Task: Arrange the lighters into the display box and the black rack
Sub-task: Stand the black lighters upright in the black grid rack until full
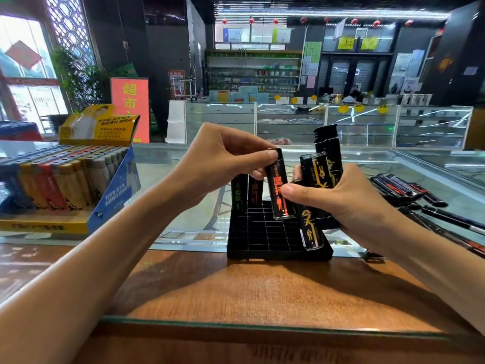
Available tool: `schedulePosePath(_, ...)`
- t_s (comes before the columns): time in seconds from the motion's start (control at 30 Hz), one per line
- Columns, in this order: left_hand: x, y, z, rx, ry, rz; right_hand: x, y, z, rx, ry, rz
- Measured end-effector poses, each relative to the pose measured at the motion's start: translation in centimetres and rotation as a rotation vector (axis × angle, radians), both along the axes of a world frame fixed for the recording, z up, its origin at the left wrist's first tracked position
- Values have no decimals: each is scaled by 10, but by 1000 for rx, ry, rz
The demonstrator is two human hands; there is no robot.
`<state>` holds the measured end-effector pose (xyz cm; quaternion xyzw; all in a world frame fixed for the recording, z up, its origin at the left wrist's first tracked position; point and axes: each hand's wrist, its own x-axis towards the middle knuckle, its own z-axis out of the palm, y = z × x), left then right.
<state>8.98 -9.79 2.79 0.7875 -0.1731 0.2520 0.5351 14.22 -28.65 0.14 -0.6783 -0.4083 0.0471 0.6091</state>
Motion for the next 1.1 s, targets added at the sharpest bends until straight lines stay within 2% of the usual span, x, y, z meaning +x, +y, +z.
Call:
schedulePosePath(0.13, -3, 11, 5, 20, -54, 99, 7, -6, 4, 71, 68, -98)
schedulePosePath(0.3, 2, 14, -1, 406, -155, 359, 12, -13, 7, 127, 143, -174)
schedulePosePath(0.57, 8, 13, -9, 435, -156, 397, 14, -15, 4, 123, 157, -129)
schedulePosePath(0.87, 14, 11, -12, 424, -158, 399, 13, -13, 2, 99, 274, -47)
schedulePosePath(0.97, 14, 11, -14, 500, -144, 409, 11, -13, 1, 87, 297, -14)
schedulePosePath(1.1, 14, 13, -14, 696, -178, 489, 8, -14, 1, 66, 330, 14)
